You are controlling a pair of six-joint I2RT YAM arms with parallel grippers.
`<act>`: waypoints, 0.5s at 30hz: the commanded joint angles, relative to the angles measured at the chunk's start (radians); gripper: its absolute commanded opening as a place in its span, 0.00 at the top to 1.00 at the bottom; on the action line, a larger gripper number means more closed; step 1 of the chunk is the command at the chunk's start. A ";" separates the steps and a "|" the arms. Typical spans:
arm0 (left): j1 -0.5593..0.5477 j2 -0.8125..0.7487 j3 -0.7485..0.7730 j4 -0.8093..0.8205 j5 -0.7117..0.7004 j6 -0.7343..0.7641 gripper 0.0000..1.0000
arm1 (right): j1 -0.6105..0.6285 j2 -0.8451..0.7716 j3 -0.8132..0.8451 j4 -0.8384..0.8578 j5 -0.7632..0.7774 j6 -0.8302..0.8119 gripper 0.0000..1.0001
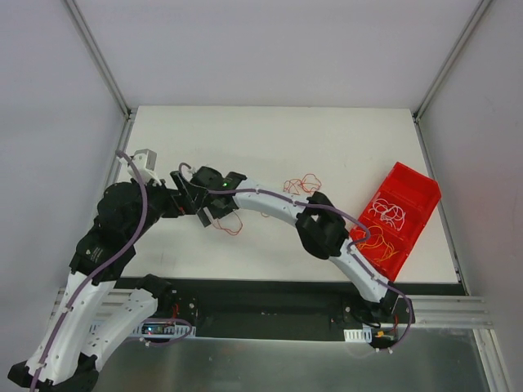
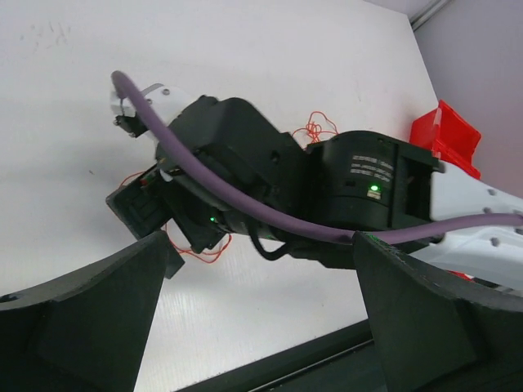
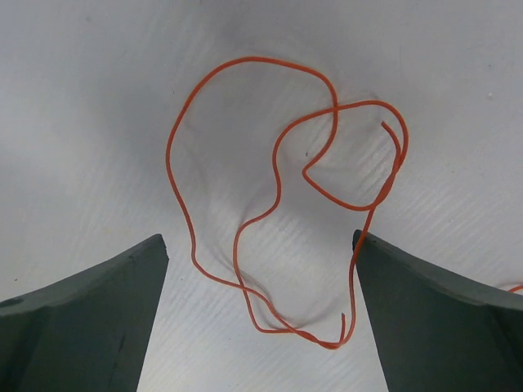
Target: Untangle the cables
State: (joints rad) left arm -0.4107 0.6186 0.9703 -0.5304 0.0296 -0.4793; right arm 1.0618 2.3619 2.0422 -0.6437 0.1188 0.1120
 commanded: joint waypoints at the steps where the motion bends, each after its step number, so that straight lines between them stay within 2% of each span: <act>1: 0.007 -0.039 0.019 0.000 0.001 0.030 0.06 | 0.033 0.095 0.197 -0.284 0.203 0.014 0.03; 2: 0.006 -0.045 0.025 -0.002 -0.013 0.037 0.07 | 0.033 0.108 0.217 -0.298 0.200 0.014 0.08; 8: 0.006 -0.083 0.085 -0.023 -0.083 0.083 0.07 | 0.033 0.135 0.256 -0.315 0.163 0.005 0.22; 12: 0.006 -0.097 0.113 -0.025 -0.097 0.094 0.07 | 0.033 0.155 0.286 -0.333 0.164 0.008 0.39; 13: 0.006 -0.100 0.117 -0.025 -0.097 0.096 0.07 | 0.030 0.161 0.295 -0.338 0.148 0.003 0.47; 15: 0.006 -0.100 0.125 -0.023 -0.099 0.094 0.06 | 0.026 0.148 0.299 -0.341 0.140 -0.009 0.83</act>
State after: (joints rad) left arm -0.4107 0.5270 1.0527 -0.5655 -0.0383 -0.4118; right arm 1.0954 2.5065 2.2902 -0.9211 0.2569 0.1135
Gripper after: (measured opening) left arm 0.937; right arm 0.430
